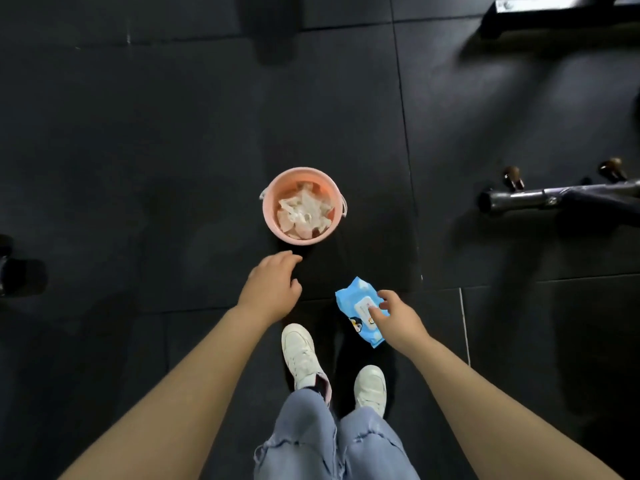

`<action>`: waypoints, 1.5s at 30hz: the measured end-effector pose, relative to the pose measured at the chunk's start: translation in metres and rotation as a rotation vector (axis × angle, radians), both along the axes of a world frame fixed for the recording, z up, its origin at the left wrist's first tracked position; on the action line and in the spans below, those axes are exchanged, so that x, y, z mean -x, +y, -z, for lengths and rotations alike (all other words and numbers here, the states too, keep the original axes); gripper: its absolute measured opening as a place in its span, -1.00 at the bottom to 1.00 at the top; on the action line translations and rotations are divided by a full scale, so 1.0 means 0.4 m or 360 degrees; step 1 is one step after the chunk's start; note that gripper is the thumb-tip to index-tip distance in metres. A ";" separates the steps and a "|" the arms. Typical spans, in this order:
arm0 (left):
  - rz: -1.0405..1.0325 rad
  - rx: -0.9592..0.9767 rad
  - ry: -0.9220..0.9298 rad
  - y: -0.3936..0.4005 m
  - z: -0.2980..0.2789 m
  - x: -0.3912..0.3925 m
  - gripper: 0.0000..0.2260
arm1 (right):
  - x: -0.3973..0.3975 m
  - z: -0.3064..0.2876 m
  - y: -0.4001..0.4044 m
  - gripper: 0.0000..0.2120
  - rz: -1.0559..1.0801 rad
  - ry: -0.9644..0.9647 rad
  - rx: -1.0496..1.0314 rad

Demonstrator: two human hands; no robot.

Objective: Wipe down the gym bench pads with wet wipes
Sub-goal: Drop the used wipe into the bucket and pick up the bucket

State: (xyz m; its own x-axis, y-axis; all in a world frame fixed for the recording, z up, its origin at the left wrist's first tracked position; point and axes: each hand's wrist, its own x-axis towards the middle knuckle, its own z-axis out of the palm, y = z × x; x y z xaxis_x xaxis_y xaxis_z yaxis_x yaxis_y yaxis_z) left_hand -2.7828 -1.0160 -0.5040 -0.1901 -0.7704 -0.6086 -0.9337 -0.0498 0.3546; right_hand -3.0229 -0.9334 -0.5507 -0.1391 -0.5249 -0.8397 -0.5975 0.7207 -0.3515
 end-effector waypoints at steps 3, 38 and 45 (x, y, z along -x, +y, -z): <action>0.0103 -0.0038 -0.0111 -0.017 0.157 0.009 -0.50 | -0.002 0.155 0.018 -0.54 -0.0056 0.0005 -0.0002; 0.0279 0.0540 -0.0104 -0.030 0.653 0.061 -0.75 | 0.069 0.681 0.094 -0.54 -0.0733 0.0509 0.0135; 0.0088 0.0060 -0.0243 0.001 0.463 0.106 -0.85 | 0.119 0.409 0.078 -0.51 -0.0656 0.0535 0.0210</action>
